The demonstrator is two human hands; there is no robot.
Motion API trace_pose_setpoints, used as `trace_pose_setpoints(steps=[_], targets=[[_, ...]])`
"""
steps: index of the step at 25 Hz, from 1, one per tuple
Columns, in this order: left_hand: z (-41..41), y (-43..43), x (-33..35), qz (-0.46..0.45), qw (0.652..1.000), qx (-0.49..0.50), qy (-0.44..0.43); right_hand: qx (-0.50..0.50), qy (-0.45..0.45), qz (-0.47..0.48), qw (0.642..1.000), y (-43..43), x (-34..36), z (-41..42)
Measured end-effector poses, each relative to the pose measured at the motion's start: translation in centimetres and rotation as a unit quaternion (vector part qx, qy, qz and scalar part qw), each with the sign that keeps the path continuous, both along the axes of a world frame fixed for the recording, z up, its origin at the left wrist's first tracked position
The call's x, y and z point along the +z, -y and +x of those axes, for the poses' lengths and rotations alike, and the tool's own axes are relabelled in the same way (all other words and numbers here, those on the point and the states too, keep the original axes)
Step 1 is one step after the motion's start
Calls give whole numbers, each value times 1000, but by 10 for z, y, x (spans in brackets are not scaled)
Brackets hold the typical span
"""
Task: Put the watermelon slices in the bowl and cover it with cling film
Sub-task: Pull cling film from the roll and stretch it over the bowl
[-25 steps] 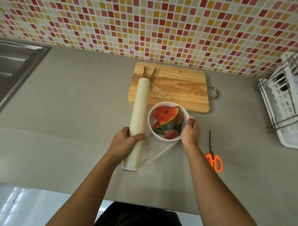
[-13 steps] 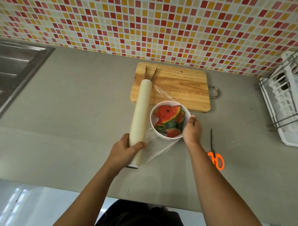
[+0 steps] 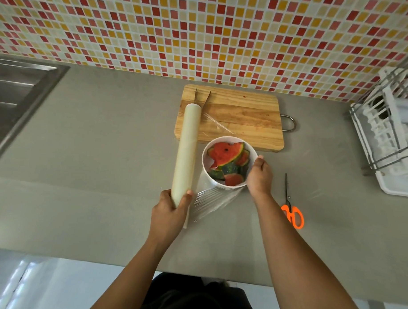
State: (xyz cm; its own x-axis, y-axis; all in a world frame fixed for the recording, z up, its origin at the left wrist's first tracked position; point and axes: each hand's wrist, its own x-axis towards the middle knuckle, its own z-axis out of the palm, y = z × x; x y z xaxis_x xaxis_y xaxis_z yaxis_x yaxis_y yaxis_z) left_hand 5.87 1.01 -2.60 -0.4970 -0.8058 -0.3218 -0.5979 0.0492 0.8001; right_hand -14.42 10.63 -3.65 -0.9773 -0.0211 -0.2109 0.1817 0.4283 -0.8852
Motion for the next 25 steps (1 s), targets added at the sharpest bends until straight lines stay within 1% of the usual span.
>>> trace_pose_setpoints(steps=[7,11,14,17,18,19,20,21,22,23,24,25], targets=[[7,14,-2,-38,996,-62,45,9,3,7,1000,-1,2,1],[8,12,-7,-62,995,-71,25,0,17,15,1000,0,2,2],[7,12,-9,-71,994,-76,10,-2,49,11,999,0,4,2],[7,12,-8,-75,994,-79,5,29,109,0,994,-4,12,-3],[7,12,-8,-77,994,-80,6,31,119,-4,992,-7,15,-4],[6,13,-9,-80,993,-84,9,27,109,3,994,-13,19,-4],[6,13,-9,-84,992,-89,12,18,69,37,997,-23,22,-4],[6,14,-10,-85,992,-93,14,10,18,95,995,-35,25,-4],[6,14,-10,-83,992,-95,14,14,-23,174,984,-49,26,-2],[5,15,-11,-81,992,-97,12,32,-42,255,965,-62,27,2],[5,15,-11,-79,992,-99,10,48,-27,330,943,-73,27,7],[5,15,-11,-80,991,-103,7,52,14,385,921,-81,25,12]])
